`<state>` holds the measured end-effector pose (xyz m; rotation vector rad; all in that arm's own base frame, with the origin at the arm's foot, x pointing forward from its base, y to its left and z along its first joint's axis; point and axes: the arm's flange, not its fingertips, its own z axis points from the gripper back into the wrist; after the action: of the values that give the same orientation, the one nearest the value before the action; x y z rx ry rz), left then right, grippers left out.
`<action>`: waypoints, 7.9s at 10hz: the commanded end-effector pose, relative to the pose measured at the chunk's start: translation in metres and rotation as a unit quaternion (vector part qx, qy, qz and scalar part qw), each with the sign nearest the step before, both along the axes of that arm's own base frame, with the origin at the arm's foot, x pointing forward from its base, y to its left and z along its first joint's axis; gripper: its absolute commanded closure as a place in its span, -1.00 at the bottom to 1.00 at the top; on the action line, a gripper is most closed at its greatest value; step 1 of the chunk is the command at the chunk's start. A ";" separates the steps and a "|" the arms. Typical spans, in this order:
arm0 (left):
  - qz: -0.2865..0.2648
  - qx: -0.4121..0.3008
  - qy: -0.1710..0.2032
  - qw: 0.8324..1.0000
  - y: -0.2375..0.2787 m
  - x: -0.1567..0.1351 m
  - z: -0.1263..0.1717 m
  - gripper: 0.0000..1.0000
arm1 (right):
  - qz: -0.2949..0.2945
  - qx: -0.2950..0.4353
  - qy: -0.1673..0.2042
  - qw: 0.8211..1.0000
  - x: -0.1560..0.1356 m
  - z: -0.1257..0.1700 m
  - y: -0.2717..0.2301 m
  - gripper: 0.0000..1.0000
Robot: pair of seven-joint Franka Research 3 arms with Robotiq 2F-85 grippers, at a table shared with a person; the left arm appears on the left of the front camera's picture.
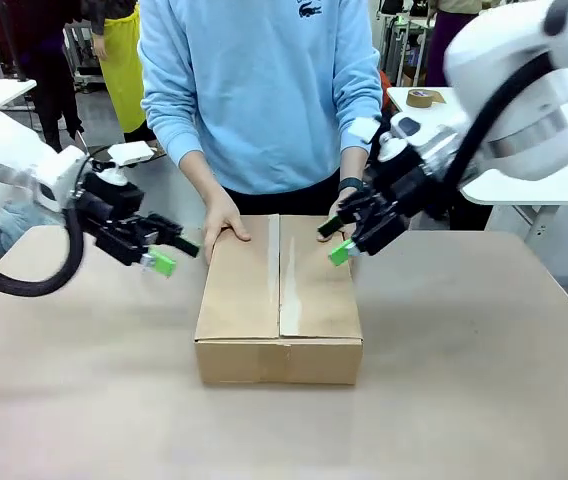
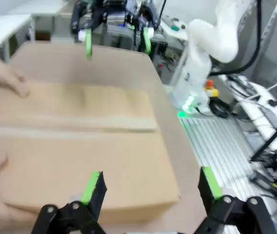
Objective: Pack the gift set into the box.
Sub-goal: Press and hold the closed box until the human finishes sealing it.
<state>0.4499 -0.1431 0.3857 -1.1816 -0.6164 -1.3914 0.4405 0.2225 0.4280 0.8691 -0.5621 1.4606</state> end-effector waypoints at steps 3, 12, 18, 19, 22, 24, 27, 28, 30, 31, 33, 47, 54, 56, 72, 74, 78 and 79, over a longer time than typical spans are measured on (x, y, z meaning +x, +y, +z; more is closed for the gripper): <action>0.020 -0.095 -0.142 0.985 -0.047 -0.008 -0.032 -1.00 | 0.024 0.159 -0.107 0.981 0.033 -0.051 -0.003 -1.00; 0.096 -0.062 -0.114 0.987 -0.050 0.026 -0.102 -1.00 | -0.043 0.112 -0.054 0.991 0.036 -0.116 -0.022 -1.00; 0.082 -0.066 -0.109 0.988 -0.049 0.027 -0.092 -1.00 | -0.038 0.121 -0.055 0.990 0.036 -0.120 -0.023 -1.00; 0.082 -0.066 -0.109 0.988 -0.049 0.027 -0.092 -1.00 | -0.038 0.121 -0.055 0.990 0.036 -0.120 -0.023 -1.00; 0.082 -0.066 -0.109 0.988 -0.049 0.027 -0.092 -1.00 | -0.038 0.121 -0.055 0.990 0.036 -0.120 -0.023 -1.00; 0.082 -0.066 -0.109 0.988 -0.049 0.027 -0.092 -1.00 | -0.038 0.121 -0.055 0.990 0.036 -0.120 -0.023 -1.00; 0.082 -0.066 -0.109 0.988 -0.049 0.027 -0.092 -1.00 | -0.038 0.121 -0.055 0.990 0.036 -0.120 -0.023 -1.00; 0.082 -0.066 -0.109 0.988 -0.049 0.027 -0.092 -1.00 | -0.038 0.121 -0.055 0.990 0.036 -0.120 -0.023 -1.00; 0.082 -0.066 -0.109 0.988 -0.049 0.027 -0.092 -1.00 | -0.038 0.121 -0.055 0.990 0.036 -0.120 -0.023 -1.00; 0.082 -0.066 -0.109 0.988 -0.049 0.027 -0.092 -1.00 | -0.038 0.121 -0.055 0.990 0.036 -0.120 -0.023 -1.00; 0.082 -0.066 -0.109 0.988 -0.049 0.027 -0.092 -1.00 | -0.038 0.121 -0.055 0.990 0.036 -0.120 -0.023 -1.00; 0.082 -0.066 -0.109 0.988 -0.049 0.027 -0.092 -1.00 | -0.038 0.121 -0.055 0.990 0.036 -0.120 -0.023 -1.00; 0.082 -0.066 -0.109 0.988 -0.049 0.027 -0.092 -1.00 | -0.038 0.121 -0.055 0.990 0.036 -0.120 -0.023 -1.00; 0.082 -0.066 -0.109 0.988 -0.049 0.027 -0.092 -1.00 | -0.038 0.121 -0.055 0.990 0.036 -0.120 -0.023 -1.00; 0.082 -0.066 -0.109 0.988 -0.049 0.027 -0.092 -1.00 | -0.038 0.121 -0.055 0.990 0.036 -0.120 -0.023 -1.00; 0.082 -0.066 -0.109 0.988 -0.049 0.027 -0.092 -1.00 | -0.038 0.121 -0.055 0.990 0.036 -0.120 -0.023 -1.00; 0.082 -0.066 -0.109 0.988 -0.049 0.027 -0.092 -1.00 | -0.038 0.121 -0.055 0.990 0.036 -0.120 -0.023 -1.00; 0.082 -0.066 -0.109 0.988 -0.049 0.027 -0.092 -1.00 | -0.038 0.121 -0.055 0.990 0.036 -0.120 -0.023 -1.00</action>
<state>0.4785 -0.1934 0.2967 -1.0563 -0.9596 -1.3709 0.4773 0.1982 0.3087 0.9544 -0.8500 1.3784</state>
